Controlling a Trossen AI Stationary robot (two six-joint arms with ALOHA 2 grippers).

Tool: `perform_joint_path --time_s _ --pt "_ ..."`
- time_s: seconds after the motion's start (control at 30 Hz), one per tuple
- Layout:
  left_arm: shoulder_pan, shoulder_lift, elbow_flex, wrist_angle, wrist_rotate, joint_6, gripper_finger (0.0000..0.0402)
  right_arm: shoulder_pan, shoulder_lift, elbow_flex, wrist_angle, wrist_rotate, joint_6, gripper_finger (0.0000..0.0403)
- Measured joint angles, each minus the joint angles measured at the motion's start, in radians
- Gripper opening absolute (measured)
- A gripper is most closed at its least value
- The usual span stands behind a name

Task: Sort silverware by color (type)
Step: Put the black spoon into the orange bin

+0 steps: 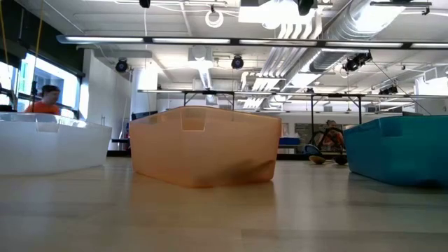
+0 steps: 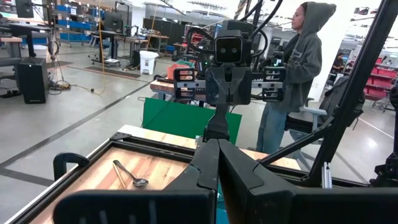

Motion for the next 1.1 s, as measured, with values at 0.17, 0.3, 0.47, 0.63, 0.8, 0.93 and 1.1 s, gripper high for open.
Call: perform_joint_path --time_s 0.17,0.3,0.47,0.63,0.8,0.93,1.1 --pt "0.0 0.0 0.0 0.0 0.0 0.0 0.0 0.0 0.0 0.0 0.0 0.0 0.011 0.0" --pt "0.0 0.0 0.0 -0.005 0.0 0.0 0.0 0.0 0.0 0.0 0.0 0.002 0.026 0.0" --pt "0.0 0.0 0.0 -0.018 0.0 0.0 0.0 0.0 0.0 0.0 0.0 0.006 0.026 0.0" --pt "0.0 0.0 0.0 -0.017 0.0 0.0 0.0 0.0 0.0 0.0 0.0 0.006 0.026 0.0" --pt "0.0 0.0 0.0 -0.017 0.0 0.0 0.0 0.0 0.0 0.0 0.001 0.006 0.026 0.0" --pt "0.0 0.0 0.0 -0.018 0.0 0.0 0.0 0.0 0.0 0.0 0.001 0.006 0.026 0.0" --pt "0.0 0.0 0.0 -0.018 0.0 0.0 0.0 0.0 0.0 0.0 0.001 0.006 0.026 0.0"
